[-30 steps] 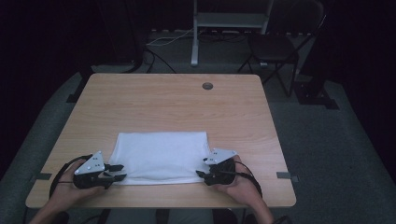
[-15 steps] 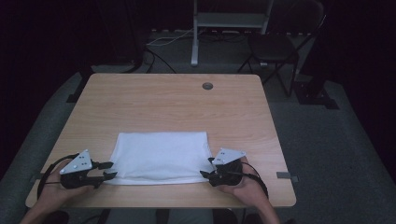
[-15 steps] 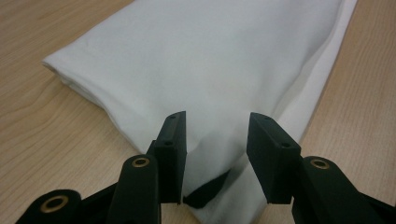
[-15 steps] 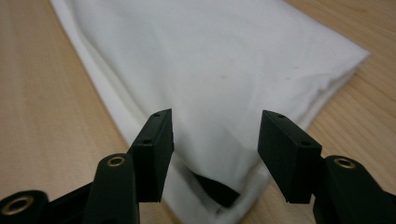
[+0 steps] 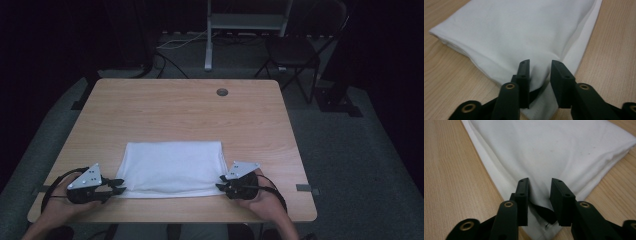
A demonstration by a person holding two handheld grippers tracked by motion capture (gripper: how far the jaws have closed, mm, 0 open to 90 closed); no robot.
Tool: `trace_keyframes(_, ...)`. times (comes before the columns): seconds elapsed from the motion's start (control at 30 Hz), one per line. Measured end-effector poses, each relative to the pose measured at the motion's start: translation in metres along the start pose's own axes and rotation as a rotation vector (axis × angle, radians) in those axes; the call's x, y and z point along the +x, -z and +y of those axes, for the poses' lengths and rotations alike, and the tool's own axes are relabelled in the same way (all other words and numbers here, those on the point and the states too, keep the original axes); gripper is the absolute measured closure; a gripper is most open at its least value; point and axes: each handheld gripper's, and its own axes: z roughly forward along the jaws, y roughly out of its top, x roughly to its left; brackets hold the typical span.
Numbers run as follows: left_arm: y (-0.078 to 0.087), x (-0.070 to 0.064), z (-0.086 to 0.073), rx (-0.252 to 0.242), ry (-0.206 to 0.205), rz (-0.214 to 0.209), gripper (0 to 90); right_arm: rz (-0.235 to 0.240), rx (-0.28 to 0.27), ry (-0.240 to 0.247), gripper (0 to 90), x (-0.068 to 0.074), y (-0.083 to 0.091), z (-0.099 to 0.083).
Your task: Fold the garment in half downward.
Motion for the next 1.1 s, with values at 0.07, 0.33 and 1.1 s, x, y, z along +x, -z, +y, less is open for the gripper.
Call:
trace_keyframes(0.07, 0.001, 0.001, 0.000, -0.003, -0.002, 0.009, 78.8, -0.005, 0.002, 0.001, 74.1, 0.000, 0.000, 0.000)
trace_keyframes(0.33, 0.004, -0.001, 0.003, -0.017, -0.010, 0.032, 86.1, -0.001, 0.000, -0.014, 77.3, -0.001, 0.002, 0.002)
trace_keyframes(1.1, -0.001, -0.014, 0.005, 0.050, -0.047, -0.049, 63.8, -0.015, 0.008, -0.046, 68.9, -0.002, 0.008, 0.000)
